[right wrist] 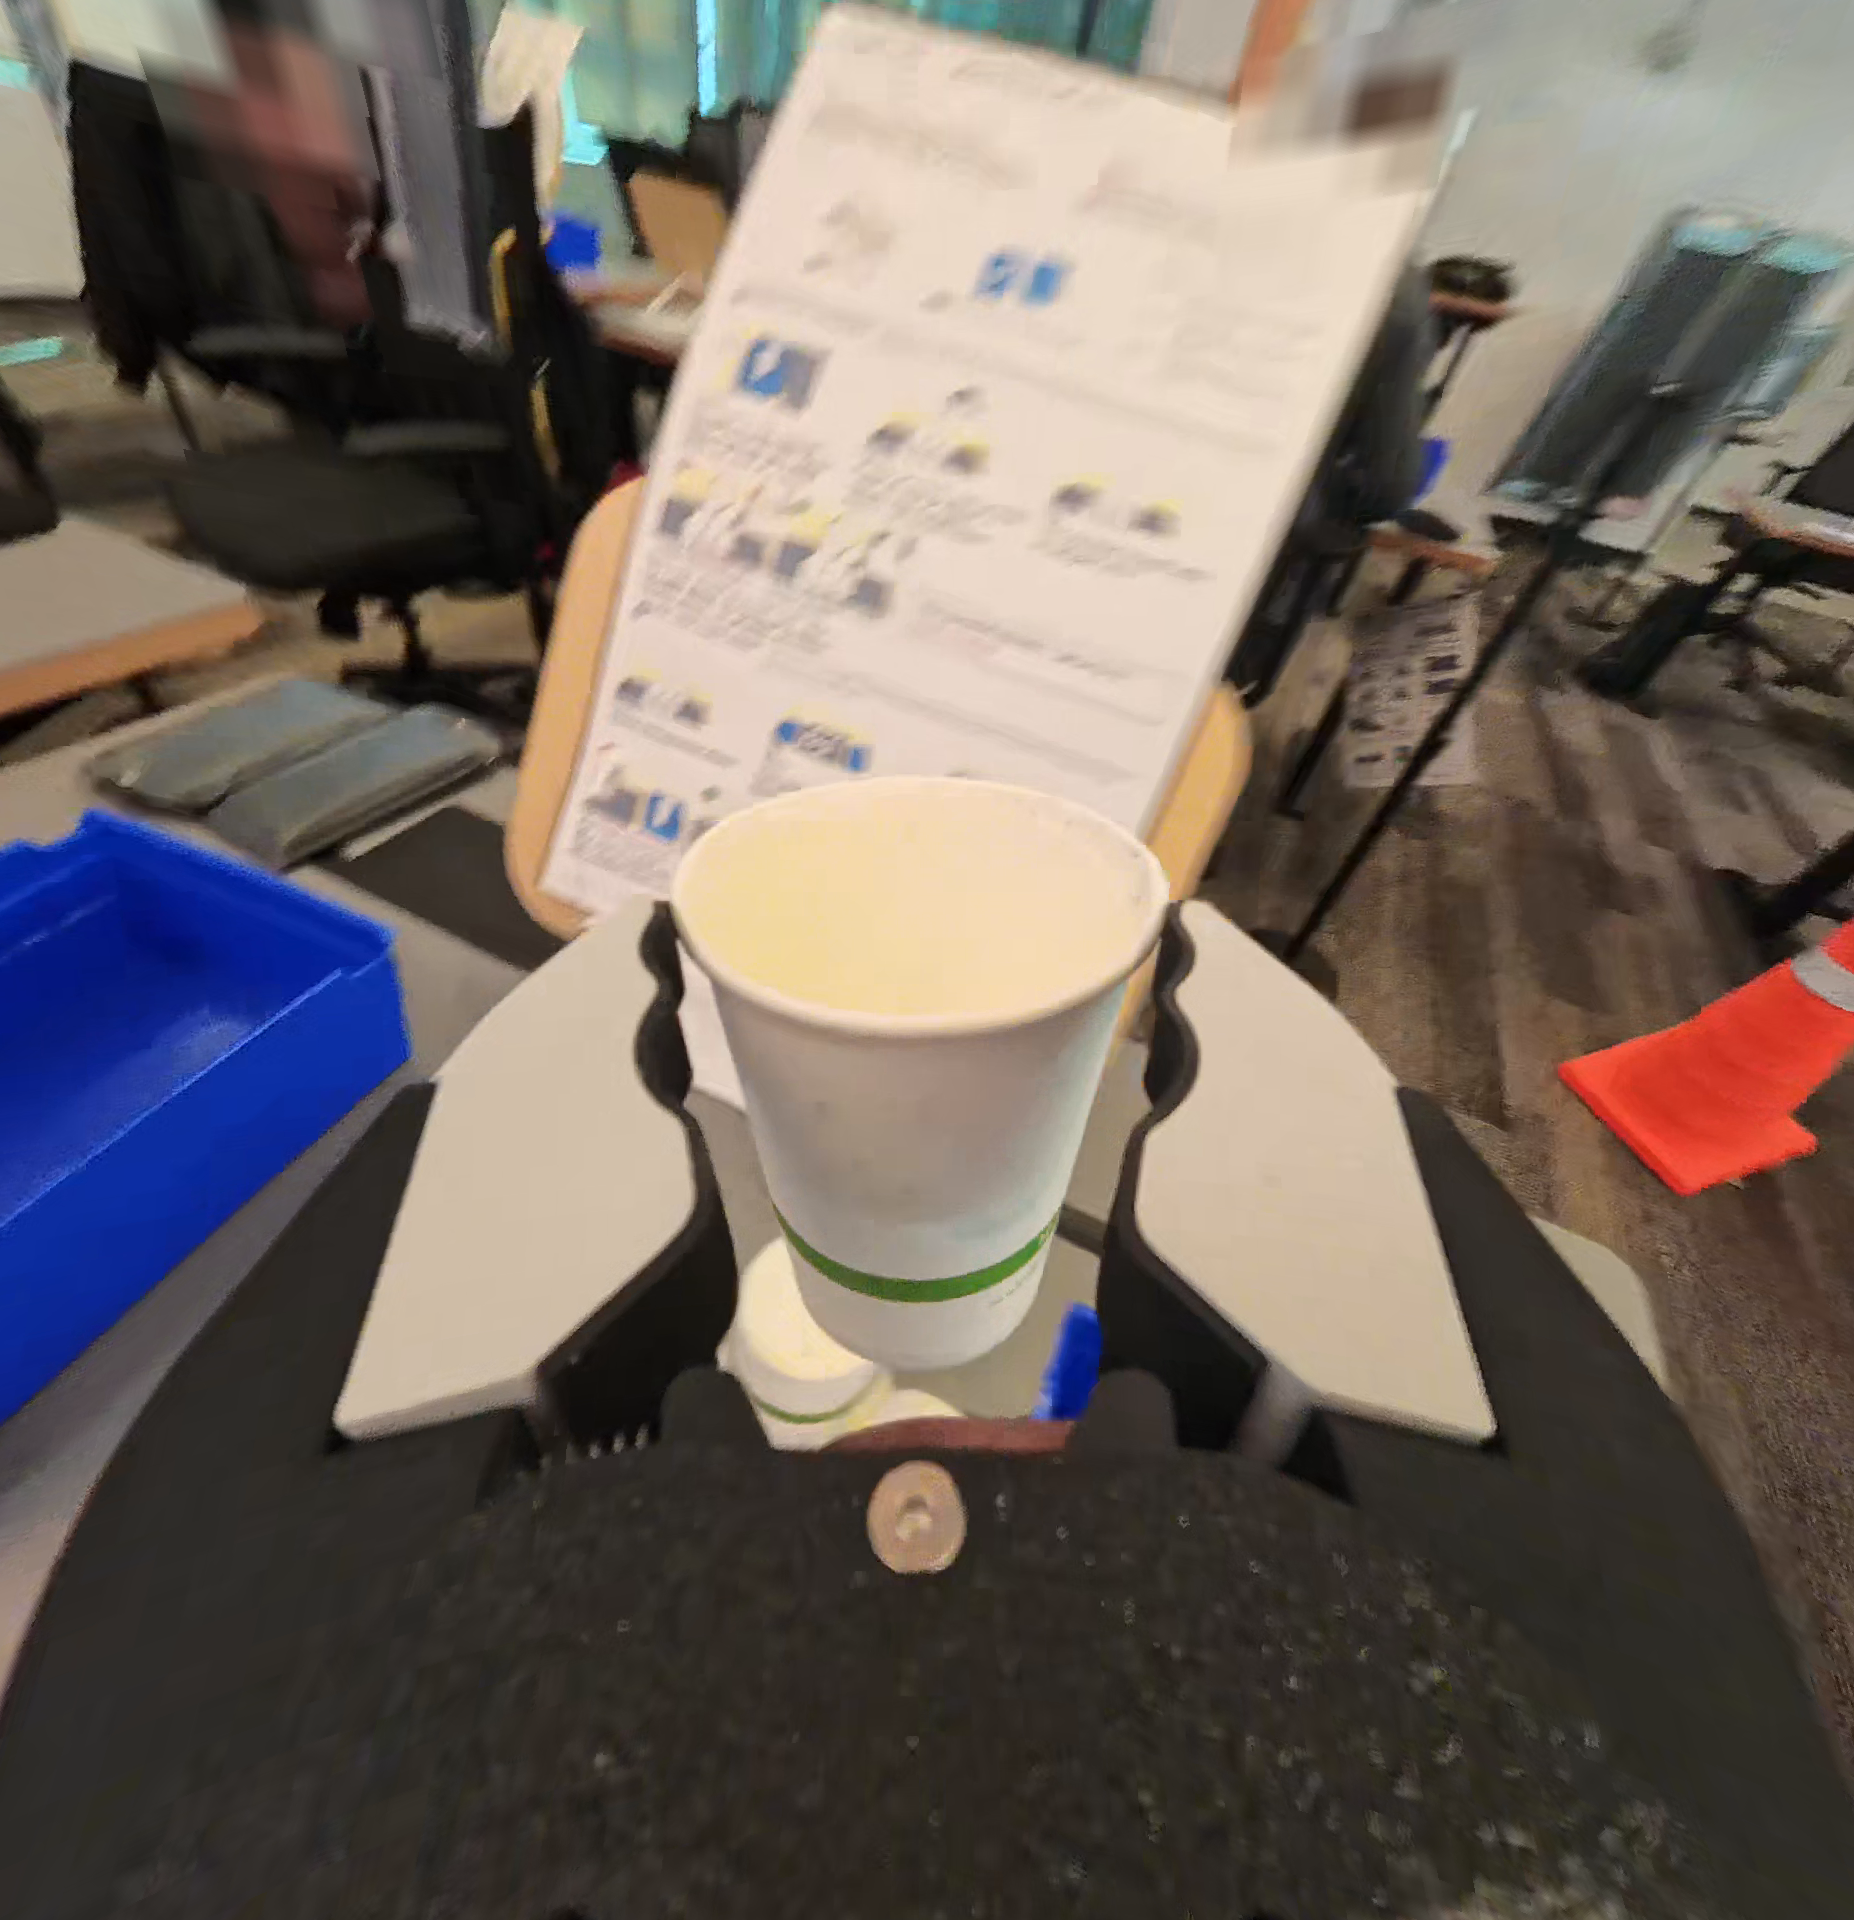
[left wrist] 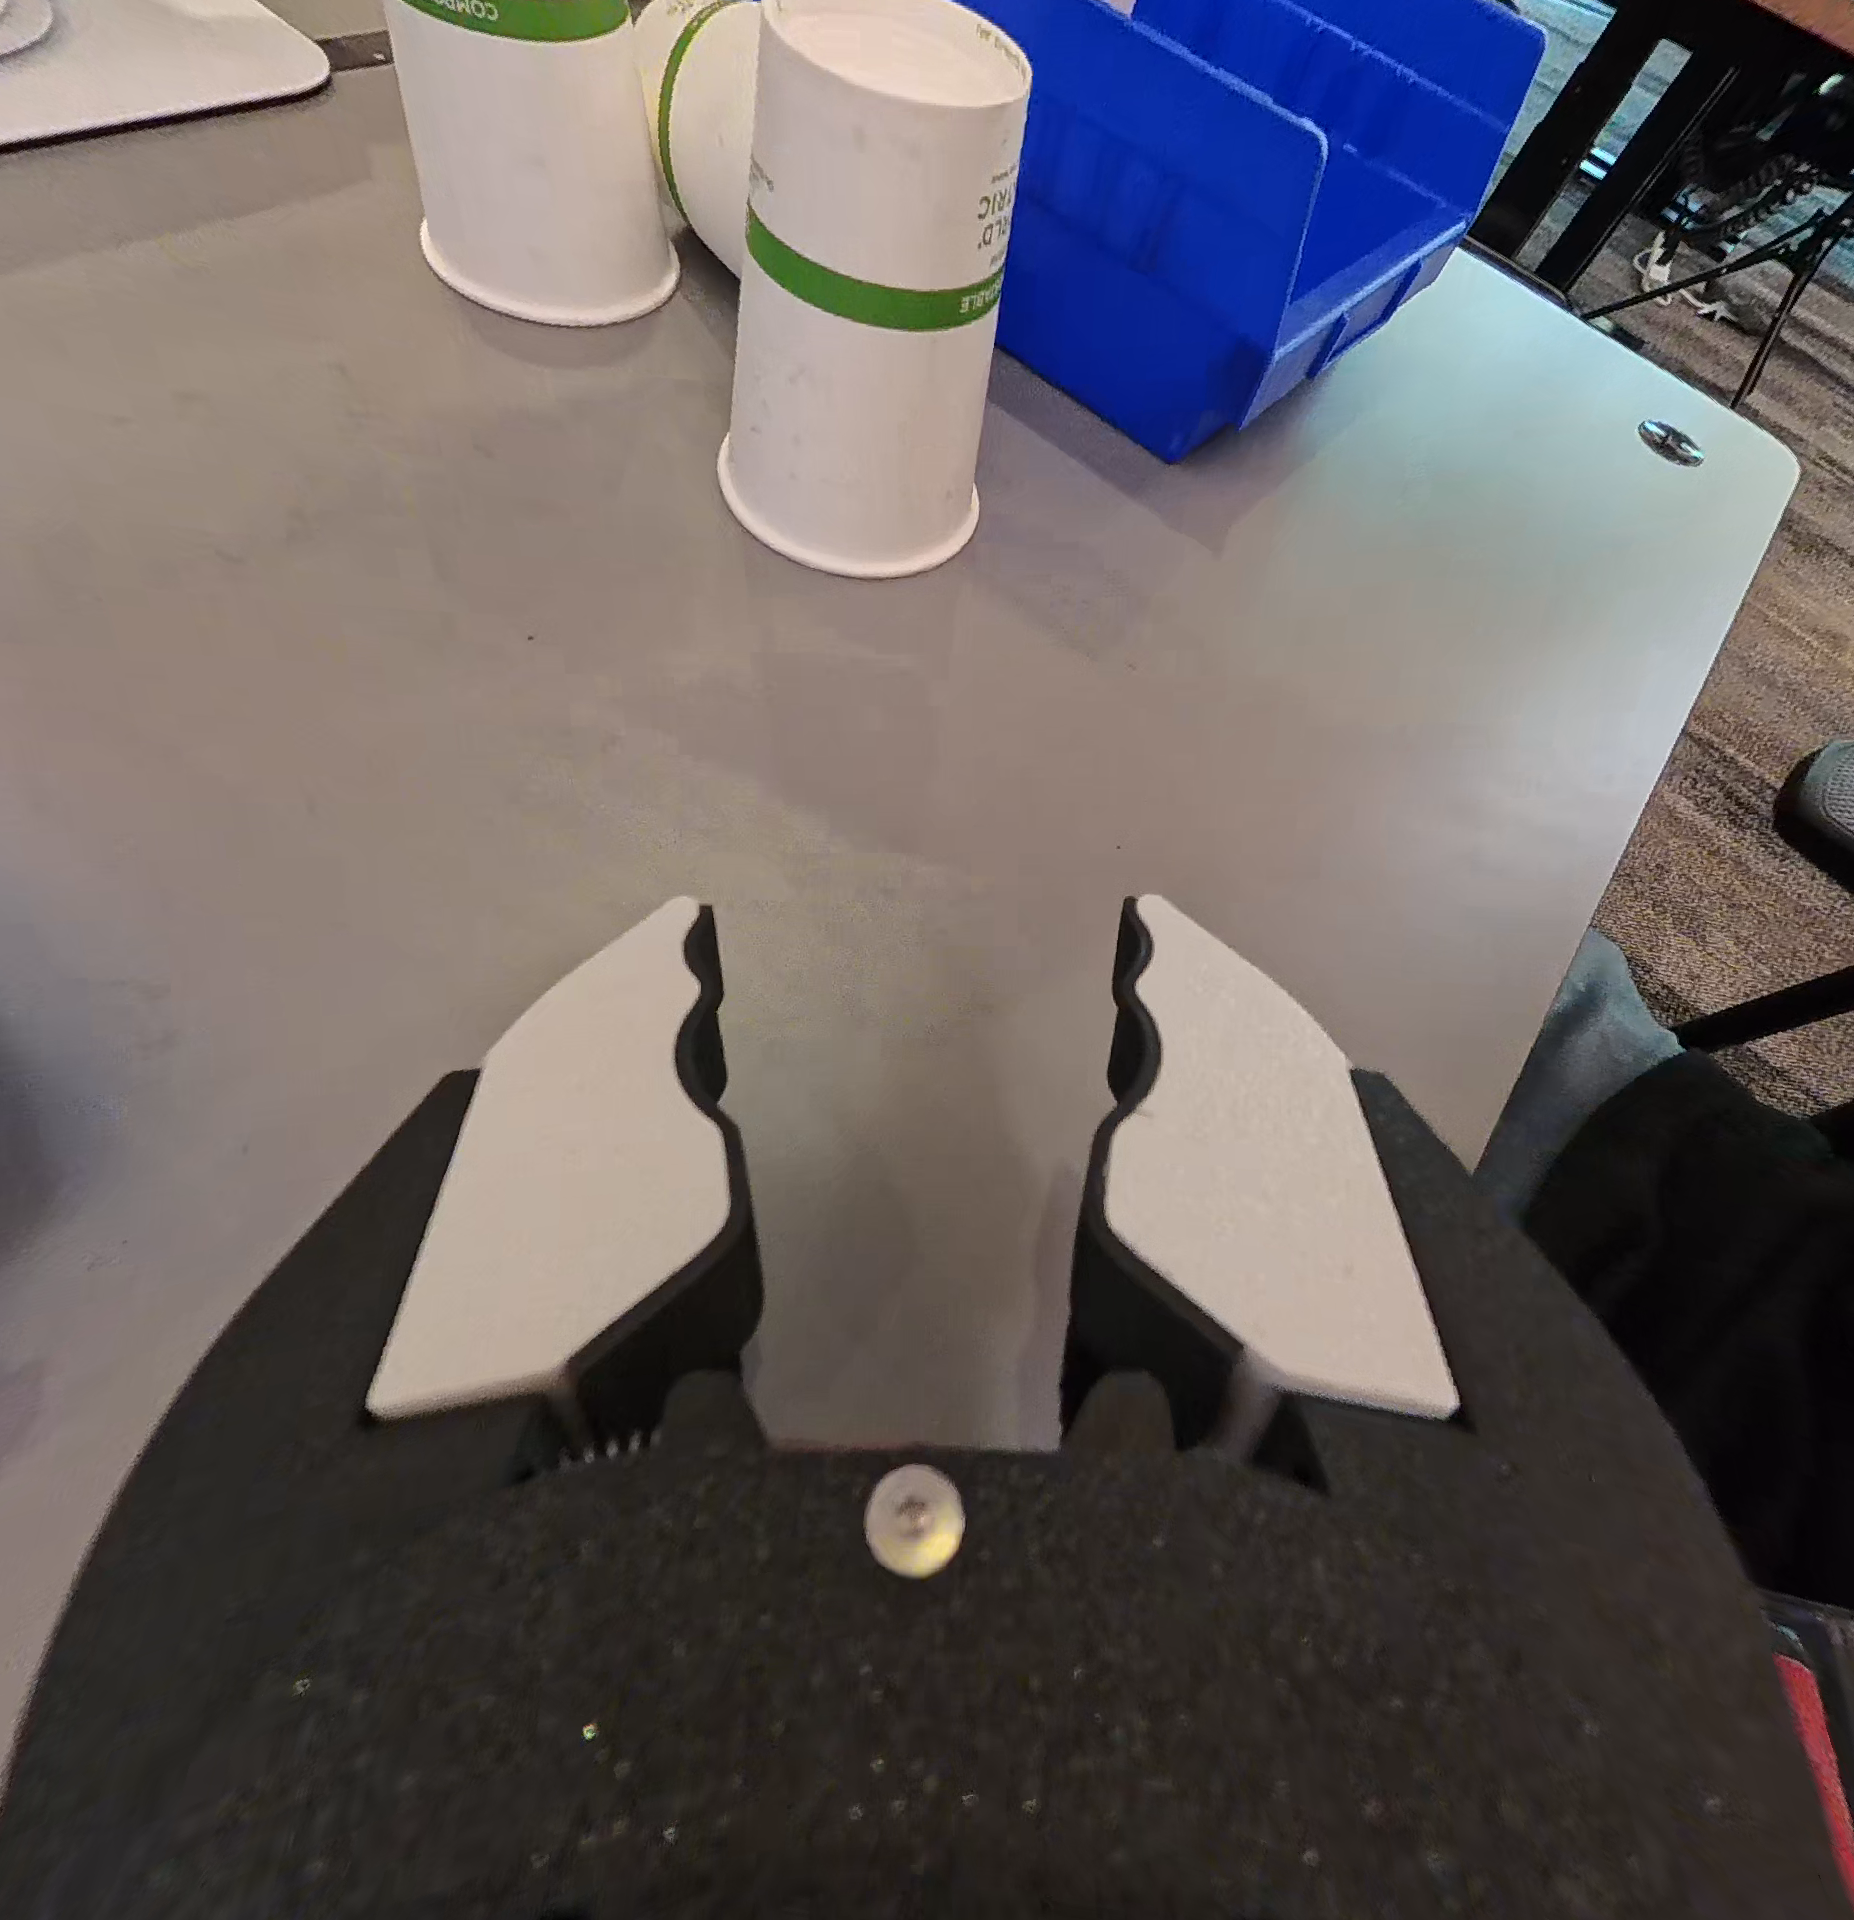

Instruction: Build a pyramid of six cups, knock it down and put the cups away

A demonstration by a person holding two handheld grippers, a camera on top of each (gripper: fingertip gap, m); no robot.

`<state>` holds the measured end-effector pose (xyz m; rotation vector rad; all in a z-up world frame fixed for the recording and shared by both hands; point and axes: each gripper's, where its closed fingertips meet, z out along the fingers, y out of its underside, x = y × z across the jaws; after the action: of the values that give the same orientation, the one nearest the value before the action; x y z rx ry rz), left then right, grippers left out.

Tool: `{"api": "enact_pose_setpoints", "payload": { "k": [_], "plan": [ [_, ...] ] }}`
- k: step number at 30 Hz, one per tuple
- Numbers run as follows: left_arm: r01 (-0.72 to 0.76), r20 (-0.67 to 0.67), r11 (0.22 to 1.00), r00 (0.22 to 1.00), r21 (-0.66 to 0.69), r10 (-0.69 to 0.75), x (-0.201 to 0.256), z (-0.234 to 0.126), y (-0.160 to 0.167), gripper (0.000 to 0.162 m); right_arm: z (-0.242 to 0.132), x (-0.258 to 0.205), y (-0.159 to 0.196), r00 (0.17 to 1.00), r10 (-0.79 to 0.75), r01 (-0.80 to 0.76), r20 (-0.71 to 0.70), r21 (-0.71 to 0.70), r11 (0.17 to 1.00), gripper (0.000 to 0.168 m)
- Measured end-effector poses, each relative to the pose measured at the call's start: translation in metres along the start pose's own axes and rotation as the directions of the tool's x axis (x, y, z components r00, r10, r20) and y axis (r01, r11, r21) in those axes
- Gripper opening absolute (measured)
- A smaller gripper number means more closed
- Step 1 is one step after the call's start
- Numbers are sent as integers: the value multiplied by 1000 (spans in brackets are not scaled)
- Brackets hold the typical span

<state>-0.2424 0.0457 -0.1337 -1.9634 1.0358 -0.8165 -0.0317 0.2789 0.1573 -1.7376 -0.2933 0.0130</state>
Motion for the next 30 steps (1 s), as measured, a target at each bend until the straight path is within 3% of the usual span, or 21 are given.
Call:
{"api": "enact_pose_setpoints", "payload": {
  "k": [4, 9, 16, 25, 30],
  "plan": [
    [-10, 2, 1000, 1000, -25, 10, 1, 5, 5, 72, -45, 97, 17, 976, 104, -85, -190, 107, 991, 86],
    [-18, 4, 999, 1000, -47, 18, 3, 11, 10, 72, -65, 154, 104, 929, 249, -232, -274, 91, 968, 87],
    [-26, 3, 997, 1000, -72, 26, 5, 15, 16, 72, -63, 158, 189, 908, 299, -302, -295, 35, 953, 87],
    [-42, 5, 995, 999, -94, 42, 6, 18, 21, 72, -59, 144, 250, 922, 253, -301, -295, -131, 945, 88],
    [-55, 1, 994, 998, -92, 56, 9, 18, 20, 72, -63, 142, 263, 922, 271, -317, -276, -139, 938, 89]
  ]
}}
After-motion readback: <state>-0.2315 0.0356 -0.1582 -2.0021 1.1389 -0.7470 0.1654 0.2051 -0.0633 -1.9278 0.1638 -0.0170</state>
